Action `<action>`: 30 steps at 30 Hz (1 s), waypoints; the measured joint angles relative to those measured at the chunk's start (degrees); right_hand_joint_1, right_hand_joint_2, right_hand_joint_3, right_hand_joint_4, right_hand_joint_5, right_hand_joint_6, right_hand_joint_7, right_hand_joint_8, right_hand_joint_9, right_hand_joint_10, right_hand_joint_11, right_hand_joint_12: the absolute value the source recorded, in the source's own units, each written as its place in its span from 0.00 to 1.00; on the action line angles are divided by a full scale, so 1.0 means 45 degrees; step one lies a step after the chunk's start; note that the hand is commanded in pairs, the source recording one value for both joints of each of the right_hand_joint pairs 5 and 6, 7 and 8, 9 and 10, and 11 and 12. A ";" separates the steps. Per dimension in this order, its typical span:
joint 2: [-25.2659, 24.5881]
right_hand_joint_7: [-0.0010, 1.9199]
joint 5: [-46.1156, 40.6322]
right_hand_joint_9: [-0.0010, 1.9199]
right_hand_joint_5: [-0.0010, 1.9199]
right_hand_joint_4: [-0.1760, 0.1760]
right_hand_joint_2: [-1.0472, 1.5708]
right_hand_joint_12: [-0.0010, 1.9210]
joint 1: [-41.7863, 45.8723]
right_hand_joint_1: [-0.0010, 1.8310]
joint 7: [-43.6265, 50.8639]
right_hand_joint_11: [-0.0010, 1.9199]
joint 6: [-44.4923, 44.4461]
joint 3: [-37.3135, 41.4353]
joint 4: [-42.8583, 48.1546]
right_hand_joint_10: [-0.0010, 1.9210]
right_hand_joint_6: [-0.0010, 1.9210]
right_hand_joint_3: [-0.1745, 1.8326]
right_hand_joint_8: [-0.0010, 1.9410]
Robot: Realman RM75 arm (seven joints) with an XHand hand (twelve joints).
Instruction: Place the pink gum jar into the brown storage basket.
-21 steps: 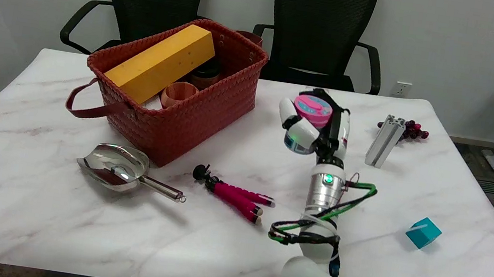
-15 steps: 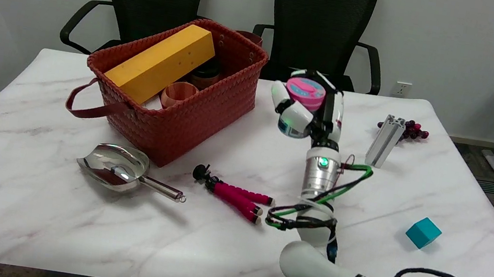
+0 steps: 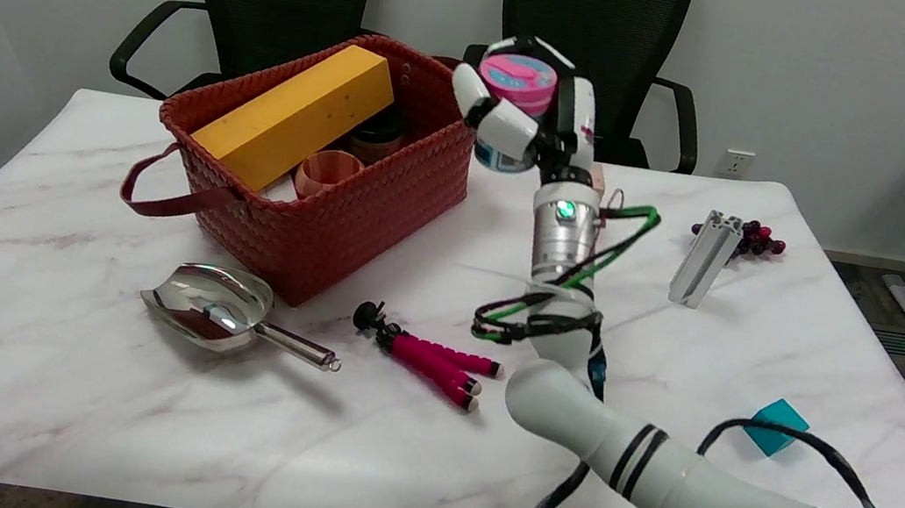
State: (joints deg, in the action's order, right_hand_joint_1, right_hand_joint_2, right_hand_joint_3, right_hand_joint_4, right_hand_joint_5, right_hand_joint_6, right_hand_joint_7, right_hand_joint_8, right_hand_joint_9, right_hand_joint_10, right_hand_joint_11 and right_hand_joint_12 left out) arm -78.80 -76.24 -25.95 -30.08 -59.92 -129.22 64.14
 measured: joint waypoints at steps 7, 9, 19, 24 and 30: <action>-0.0236 0.77 0.0156 0.70 0.79 0.50 0.92 0.69 -0.1254 0.59 0.0076 0.69 0.1285 0.0060 -0.0797 0.70 0.79 0.63 0.77; -0.0347 0.77 0.0175 0.69 0.78 0.50 0.90 0.69 -0.1608 0.60 0.0084 0.69 0.1670 0.0065 -0.1102 0.69 0.78 0.63 0.76; -0.1171 0.73 0.0260 0.65 0.73 0.50 0.79 0.62 -0.3260 0.65 0.0106 0.62 0.3327 0.0055 -0.3206 0.65 0.73 0.68 0.72; -0.1764 0.71 0.0277 0.63 0.70 0.50 0.73 0.58 -0.4092 0.66 0.0110 0.58 0.3932 -0.0035 -0.4633 0.63 0.70 0.71 0.70; -0.2530 0.67 0.0323 0.58 0.66 0.50 0.65 0.52 -0.5094 0.67 0.0110 0.52 0.4643 -0.0180 -0.6404 0.58 0.66 0.73 0.66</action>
State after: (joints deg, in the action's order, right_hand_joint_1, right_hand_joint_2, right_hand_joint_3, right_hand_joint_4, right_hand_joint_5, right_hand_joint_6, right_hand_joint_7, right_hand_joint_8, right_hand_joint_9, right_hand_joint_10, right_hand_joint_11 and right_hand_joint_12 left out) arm -90.19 -74.78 -48.87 -29.58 -39.02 -130.03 35.32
